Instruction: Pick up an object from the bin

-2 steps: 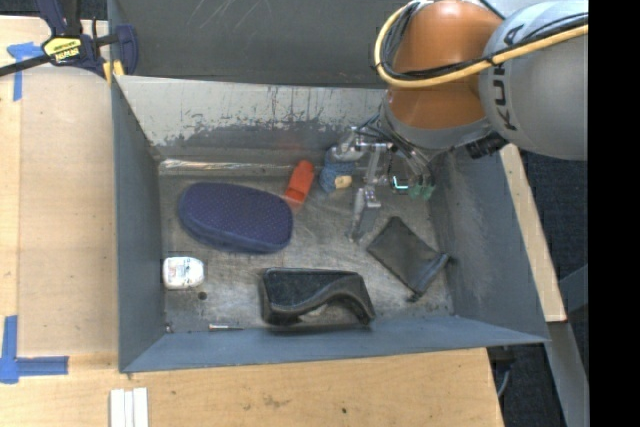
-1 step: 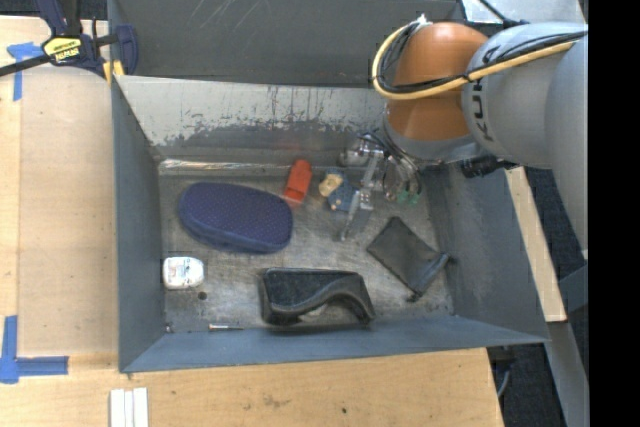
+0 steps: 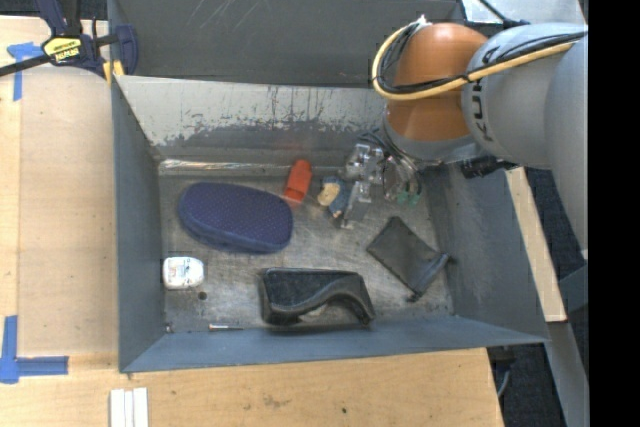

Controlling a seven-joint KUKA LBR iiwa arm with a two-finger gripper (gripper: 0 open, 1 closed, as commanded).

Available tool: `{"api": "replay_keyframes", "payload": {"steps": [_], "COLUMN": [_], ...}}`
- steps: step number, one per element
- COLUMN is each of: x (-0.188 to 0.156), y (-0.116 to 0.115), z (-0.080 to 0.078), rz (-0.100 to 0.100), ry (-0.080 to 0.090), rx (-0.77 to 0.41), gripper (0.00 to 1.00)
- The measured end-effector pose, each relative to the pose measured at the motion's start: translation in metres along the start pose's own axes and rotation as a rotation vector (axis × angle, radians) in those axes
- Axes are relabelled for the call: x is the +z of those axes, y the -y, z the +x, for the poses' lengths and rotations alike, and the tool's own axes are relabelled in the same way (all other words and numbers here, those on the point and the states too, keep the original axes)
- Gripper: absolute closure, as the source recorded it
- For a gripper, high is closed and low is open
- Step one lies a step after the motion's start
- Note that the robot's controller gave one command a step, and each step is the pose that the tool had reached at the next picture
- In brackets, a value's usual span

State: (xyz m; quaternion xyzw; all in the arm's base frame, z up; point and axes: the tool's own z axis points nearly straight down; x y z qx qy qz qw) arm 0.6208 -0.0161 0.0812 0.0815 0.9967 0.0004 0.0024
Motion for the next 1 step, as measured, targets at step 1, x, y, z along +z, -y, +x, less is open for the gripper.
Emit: {"api": "replay_keyframes", "payload": {"steps": [1], "x": [-0.1512], "y": [-0.0174], "z": [-0.0067], "rz": [0.000], "ry": [0.009], "rx": [-0.077], "gripper": [1.00]}}
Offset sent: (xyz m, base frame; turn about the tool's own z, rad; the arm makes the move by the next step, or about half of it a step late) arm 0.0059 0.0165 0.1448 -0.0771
